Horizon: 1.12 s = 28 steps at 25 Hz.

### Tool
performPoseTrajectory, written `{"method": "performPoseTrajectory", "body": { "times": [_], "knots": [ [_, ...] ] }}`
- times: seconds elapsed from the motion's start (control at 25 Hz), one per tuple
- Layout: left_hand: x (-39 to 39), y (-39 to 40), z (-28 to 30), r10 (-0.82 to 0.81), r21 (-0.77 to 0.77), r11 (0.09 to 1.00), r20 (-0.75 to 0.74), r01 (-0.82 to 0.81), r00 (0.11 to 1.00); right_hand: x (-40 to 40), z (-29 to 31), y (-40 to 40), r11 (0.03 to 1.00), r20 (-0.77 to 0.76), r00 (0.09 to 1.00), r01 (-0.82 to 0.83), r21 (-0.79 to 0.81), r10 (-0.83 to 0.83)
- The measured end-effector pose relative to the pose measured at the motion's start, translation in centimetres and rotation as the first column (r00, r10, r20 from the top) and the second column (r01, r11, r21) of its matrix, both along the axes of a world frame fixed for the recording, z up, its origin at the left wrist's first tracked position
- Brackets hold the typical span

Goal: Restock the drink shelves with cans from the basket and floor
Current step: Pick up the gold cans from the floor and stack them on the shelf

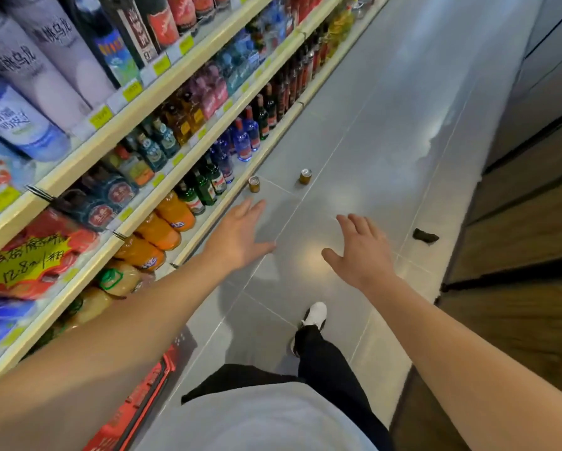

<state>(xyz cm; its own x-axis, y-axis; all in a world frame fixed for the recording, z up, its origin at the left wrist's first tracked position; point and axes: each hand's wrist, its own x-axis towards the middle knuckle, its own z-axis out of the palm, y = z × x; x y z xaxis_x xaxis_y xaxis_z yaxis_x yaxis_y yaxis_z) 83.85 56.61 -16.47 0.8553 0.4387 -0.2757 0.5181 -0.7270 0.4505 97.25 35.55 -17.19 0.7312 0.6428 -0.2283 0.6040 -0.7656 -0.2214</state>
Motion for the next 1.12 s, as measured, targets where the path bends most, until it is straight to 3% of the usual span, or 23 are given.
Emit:
{"method": "performPoseTrajectory", "body": {
  "times": [0.36, 0.56, 0.84, 1.12],
  "knots": [
    [15.6, 6.9, -2.9, 0.215, -0.061, 0.975, -0.012, -0.215, 0.977, 20.8, -1.7, 10.4, 0.976, -0.088, 0.975, -0.209, -0.061, 0.203],
    [24.1, 15.2, -8.3, 0.288, -0.148, 0.945, -0.042, -0.291, 0.957, 29.9, -7.2, 18.9, 0.975, -0.132, 0.973, -0.204, -0.089, 0.192],
    [34.2, 23.5, -21.0, 0.288, -0.155, 0.94, -0.112, -0.303, 0.951, 39.1, -20.9, 27.8, 0.981, -0.231, 0.965, -0.154, -0.122, 0.123],
    [39.8, 23.6, -41.2, 0.351, -0.171, 0.908, -0.188, -0.382, 0.917, 45.1, -42.4, 29.2, 0.971, -0.364, 0.93, -0.133, -0.197, 0.054]
  ]
}}
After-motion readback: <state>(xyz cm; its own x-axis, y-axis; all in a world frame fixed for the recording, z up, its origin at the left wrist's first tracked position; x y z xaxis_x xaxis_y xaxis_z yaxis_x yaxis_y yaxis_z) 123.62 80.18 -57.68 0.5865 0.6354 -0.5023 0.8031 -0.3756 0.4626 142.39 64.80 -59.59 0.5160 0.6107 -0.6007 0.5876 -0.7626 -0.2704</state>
